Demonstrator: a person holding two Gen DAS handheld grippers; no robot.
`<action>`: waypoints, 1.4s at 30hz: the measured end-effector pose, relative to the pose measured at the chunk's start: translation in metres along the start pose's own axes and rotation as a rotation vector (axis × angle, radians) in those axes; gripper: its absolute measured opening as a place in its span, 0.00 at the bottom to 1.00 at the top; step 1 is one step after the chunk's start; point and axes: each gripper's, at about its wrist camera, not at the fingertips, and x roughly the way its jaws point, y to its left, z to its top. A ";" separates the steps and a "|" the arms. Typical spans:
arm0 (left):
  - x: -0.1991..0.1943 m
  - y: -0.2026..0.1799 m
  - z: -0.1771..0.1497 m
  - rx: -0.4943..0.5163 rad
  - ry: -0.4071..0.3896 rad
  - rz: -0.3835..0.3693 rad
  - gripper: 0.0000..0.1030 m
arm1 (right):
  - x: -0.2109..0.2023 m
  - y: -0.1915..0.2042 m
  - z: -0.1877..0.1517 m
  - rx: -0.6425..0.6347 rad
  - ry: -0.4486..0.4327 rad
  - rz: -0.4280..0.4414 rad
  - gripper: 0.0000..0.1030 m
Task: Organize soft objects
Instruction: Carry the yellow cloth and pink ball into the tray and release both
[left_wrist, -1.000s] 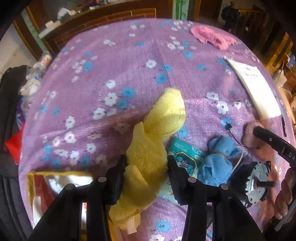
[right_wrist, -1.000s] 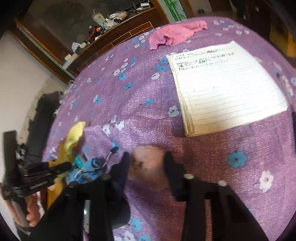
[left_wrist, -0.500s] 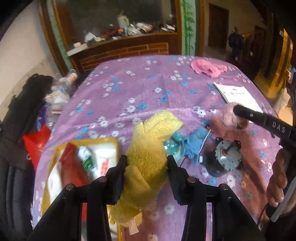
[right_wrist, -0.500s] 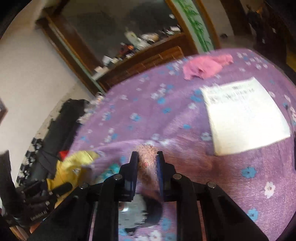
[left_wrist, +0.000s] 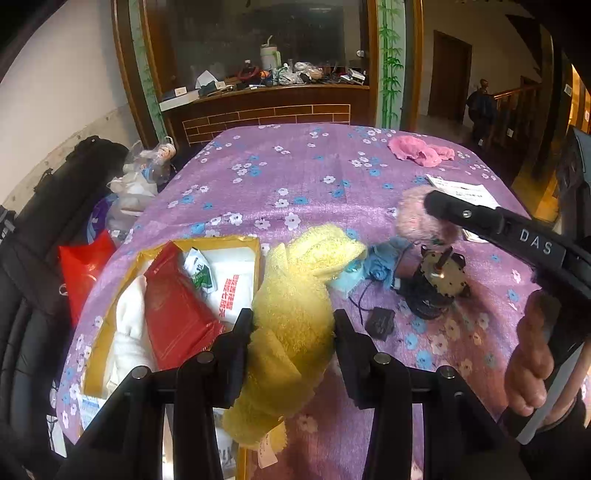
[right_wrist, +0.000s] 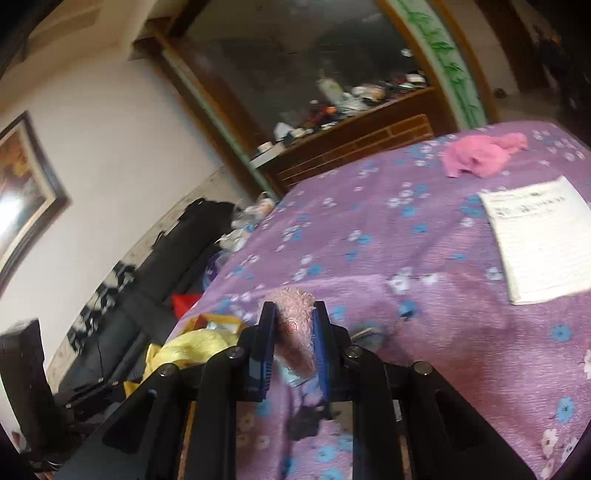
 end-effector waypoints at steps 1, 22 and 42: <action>-0.003 0.005 -0.002 -0.015 0.002 -0.009 0.44 | 0.001 0.004 -0.002 -0.005 0.007 0.025 0.18; -0.027 0.192 -0.053 -0.403 -0.033 -0.087 0.44 | 0.069 0.141 -0.046 -0.184 0.240 0.166 0.19; 0.008 0.183 -0.039 -0.422 -0.051 -0.223 0.85 | 0.124 0.120 -0.051 -0.069 0.213 0.092 0.64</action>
